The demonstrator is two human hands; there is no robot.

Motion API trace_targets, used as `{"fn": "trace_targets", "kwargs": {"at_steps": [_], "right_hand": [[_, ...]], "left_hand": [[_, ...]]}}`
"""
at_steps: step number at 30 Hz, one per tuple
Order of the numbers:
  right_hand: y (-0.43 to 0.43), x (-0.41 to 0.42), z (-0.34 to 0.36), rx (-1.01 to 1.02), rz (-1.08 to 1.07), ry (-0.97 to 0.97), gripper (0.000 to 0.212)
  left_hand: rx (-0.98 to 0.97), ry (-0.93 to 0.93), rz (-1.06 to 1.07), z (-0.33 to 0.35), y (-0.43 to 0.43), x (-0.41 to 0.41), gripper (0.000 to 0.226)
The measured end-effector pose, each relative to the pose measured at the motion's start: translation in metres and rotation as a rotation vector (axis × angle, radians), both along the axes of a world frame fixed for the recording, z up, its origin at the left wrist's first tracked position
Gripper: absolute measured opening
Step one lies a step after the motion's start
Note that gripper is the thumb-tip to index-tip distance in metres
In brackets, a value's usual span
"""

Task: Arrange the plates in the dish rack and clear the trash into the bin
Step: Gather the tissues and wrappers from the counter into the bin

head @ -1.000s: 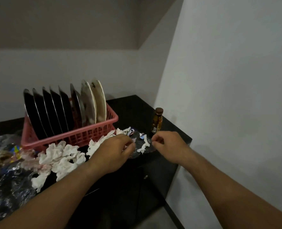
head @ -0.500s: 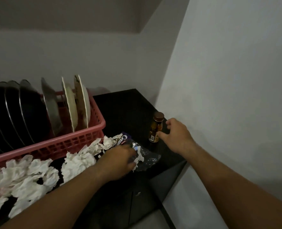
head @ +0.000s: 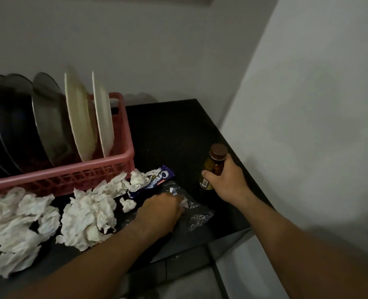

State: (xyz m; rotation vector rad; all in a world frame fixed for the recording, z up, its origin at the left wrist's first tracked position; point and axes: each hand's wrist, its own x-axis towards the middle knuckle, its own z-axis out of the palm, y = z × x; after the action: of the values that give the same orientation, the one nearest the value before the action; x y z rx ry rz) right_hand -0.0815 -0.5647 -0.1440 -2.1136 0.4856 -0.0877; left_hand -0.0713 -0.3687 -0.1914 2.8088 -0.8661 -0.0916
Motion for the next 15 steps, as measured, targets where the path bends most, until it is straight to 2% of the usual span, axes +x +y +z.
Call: {"fn": "trace_targets", "kwargs": {"at_steps": [4,7,10,15], "right_hand": [[-0.006,0.0,0.004,-0.018,0.024,-0.07,0.057],[-0.011,-0.003,0.012,-0.046,0.049,-0.099,0.053],[-0.014,-0.006,0.018,-0.067,0.066,-0.127,0.049],[-0.01,-0.01,0.023,-0.06,0.101,-0.13,0.05]], "left_hand": [[-0.126,0.162,-0.001,0.015,-0.001,0.009,0.018],[-0.293,0.151,-0.019,0.035,0.002,0.02,0.003],[-0.284,0.117,-0.02,0.051,0.008,0.038,0.027],[-0.242,0.204,0.035,0.059,0.011,0.054,0.034]]}}
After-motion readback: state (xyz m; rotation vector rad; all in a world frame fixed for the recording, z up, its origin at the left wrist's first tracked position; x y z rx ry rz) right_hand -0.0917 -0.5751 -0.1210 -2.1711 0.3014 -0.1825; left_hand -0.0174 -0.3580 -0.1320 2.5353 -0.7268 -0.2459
